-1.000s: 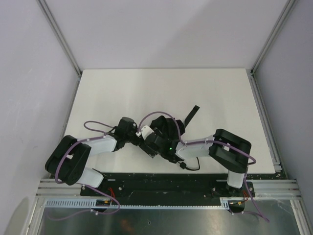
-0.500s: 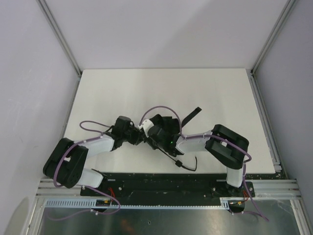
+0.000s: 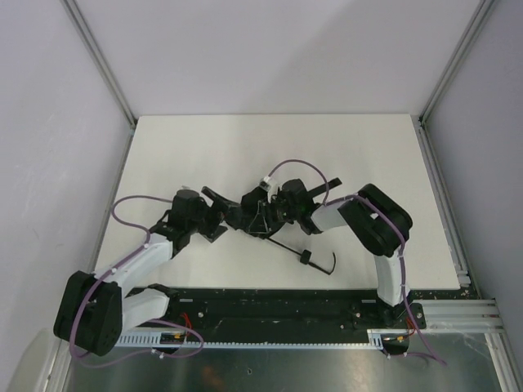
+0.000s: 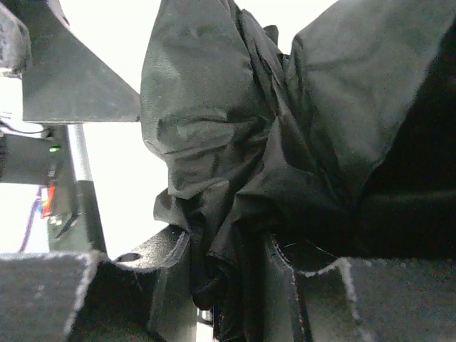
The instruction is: Put away the umbrella
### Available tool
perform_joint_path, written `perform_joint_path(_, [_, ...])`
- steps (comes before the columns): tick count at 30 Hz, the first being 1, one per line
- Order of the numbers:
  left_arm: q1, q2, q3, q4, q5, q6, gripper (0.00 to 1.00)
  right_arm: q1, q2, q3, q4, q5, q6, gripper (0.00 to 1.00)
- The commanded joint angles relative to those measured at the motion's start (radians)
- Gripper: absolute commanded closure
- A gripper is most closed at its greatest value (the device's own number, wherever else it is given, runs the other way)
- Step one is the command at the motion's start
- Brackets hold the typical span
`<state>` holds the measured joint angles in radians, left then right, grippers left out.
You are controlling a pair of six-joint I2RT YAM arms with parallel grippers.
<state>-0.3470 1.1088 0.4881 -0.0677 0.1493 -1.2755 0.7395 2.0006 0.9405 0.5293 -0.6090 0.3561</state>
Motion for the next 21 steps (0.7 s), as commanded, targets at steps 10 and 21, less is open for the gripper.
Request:
perform_joint_path(10, [-0.021,0.220,0.045,0.028,0.081,-0.045,0.01,-0.058,0.185,-0.099,0.039,-0.263,0.395,1.00])
perform_joint_path(21, [-0.050,0.381,-0.016,0.189,-0.011,-0.064,0.48,-0.044,0.129,-0.087,-0.039,-0.234,0.326,1.00])
